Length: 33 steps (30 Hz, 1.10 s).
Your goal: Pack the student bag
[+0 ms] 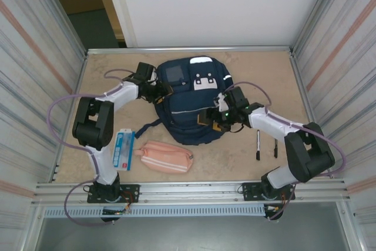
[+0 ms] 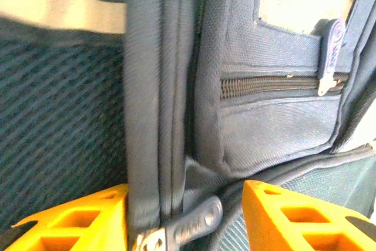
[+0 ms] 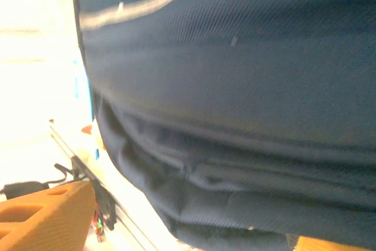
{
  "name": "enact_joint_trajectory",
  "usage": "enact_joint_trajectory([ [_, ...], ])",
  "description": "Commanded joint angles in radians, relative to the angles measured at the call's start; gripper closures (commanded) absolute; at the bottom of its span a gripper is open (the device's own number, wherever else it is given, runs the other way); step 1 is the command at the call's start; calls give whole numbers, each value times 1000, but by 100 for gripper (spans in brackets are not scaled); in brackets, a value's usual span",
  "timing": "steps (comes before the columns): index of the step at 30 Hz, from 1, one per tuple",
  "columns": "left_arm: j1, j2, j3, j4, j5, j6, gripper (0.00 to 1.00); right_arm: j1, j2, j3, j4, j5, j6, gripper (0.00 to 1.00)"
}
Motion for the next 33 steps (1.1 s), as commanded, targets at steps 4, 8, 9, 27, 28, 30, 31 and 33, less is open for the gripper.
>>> enact_joint_trajectory([
  [4, -52, -276, -76, -150, -72, 38, 49, 39, -213, -59, -133, 232, -1, 12],
  [8, -120, -430, -177, -225, -131, 70, 48, 21, -326, -69, -240, 348, 3, 10],
  [9, -144, -461, -193, -250, -144, 85, 48, 14, -353, -75, -245, 386, 3, 10],
  [27, -443, -444, -266, -155, -231, 258, 49, -218, -11, 93, -129, 224, -57, 38],
  [28, -451, -440, -260, -158, -234, 287, 49, -218, 1, 101, -121, 219, -56, 38],
  [30, -457, -430, -246, -169, -213, 357, 51, -218, 32, 122, -115, 210, -50, 39],
  [31, -457, -424, -236, -178, -217, 383, 51, -218, 52, 138, -116, 202, -51, 40],
  [33, -457, -417, -225, -172, -241, 424, 51, -217, 89, 162, -99, 165, -53, 50],
])
